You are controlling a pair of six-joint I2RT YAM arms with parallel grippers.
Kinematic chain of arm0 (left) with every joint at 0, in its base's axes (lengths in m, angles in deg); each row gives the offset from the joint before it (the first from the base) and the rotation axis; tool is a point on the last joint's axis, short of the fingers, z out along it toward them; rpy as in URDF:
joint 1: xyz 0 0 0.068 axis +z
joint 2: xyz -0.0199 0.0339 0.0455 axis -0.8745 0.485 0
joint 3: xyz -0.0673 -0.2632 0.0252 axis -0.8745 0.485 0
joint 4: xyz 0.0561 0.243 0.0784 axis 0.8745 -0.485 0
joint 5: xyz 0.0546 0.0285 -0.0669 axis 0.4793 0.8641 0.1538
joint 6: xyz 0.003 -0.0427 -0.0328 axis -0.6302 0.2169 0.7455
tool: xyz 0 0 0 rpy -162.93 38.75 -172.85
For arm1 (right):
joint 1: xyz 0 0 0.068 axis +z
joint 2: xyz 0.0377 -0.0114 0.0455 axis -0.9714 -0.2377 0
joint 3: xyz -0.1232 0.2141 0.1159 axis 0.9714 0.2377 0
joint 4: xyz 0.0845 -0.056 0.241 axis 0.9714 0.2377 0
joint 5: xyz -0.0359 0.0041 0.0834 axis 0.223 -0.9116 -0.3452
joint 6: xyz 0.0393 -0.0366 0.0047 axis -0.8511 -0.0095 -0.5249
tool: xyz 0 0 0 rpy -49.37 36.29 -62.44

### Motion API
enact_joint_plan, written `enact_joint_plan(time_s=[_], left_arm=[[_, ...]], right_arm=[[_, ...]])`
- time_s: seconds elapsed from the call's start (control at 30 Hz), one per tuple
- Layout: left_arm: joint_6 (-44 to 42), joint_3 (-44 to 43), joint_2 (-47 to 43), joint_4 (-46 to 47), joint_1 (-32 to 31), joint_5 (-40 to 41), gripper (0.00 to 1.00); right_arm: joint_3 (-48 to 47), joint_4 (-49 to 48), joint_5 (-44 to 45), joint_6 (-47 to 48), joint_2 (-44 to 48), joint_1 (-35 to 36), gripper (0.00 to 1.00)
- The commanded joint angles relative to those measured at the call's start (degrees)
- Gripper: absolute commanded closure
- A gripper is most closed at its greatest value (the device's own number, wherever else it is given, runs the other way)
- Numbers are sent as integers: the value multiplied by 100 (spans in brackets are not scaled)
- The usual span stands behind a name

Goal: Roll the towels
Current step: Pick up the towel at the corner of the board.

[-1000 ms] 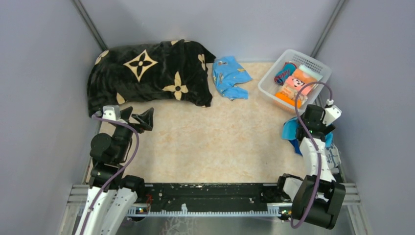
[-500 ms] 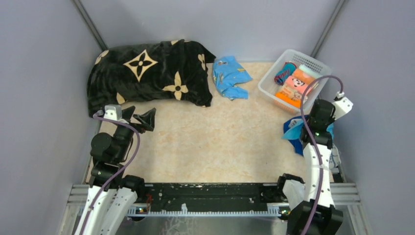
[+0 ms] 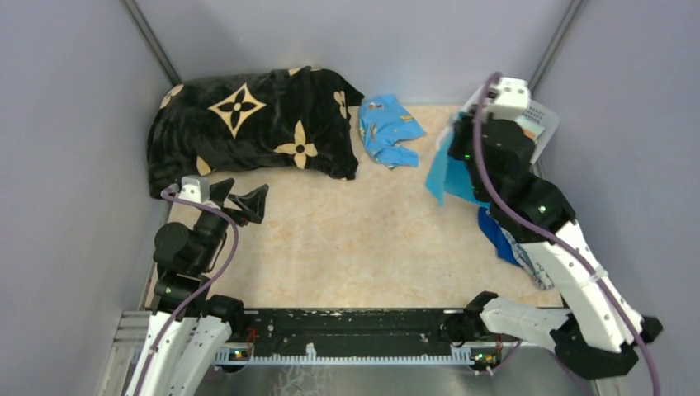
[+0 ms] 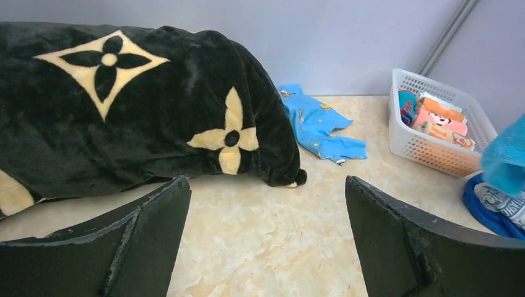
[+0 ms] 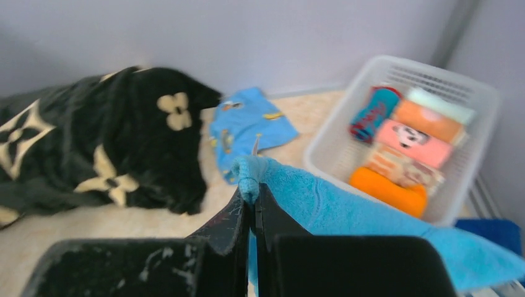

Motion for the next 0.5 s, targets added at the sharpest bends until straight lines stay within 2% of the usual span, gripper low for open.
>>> enact_joint_plan(time_s=[0.0, 0.1, 0.27, 0.33, 0.47], left_arm=[[-28, 8, 24, 185, -35, -212, 1], [-31, -1, 37, 177, -35, -281, 1], [-30, -44, 117, 128, -35, -368, 1], [-26, -60, 171, 104, -35, -382, 1], [-15, -103, 309, 29, -35, -390, 1]], right_arm=[[-949, 310, 650, 627, -1182, 1477, 100], [-1447, 31, 369, 893, -2021, 2086, 100], [-2288, -555, -944, 949, -3449, 2444, 100], [-2771, -514, -1443, 959, -4148, 2567, 90], [-3800, 73, -2080, 952, -5171, 2597, 62]])
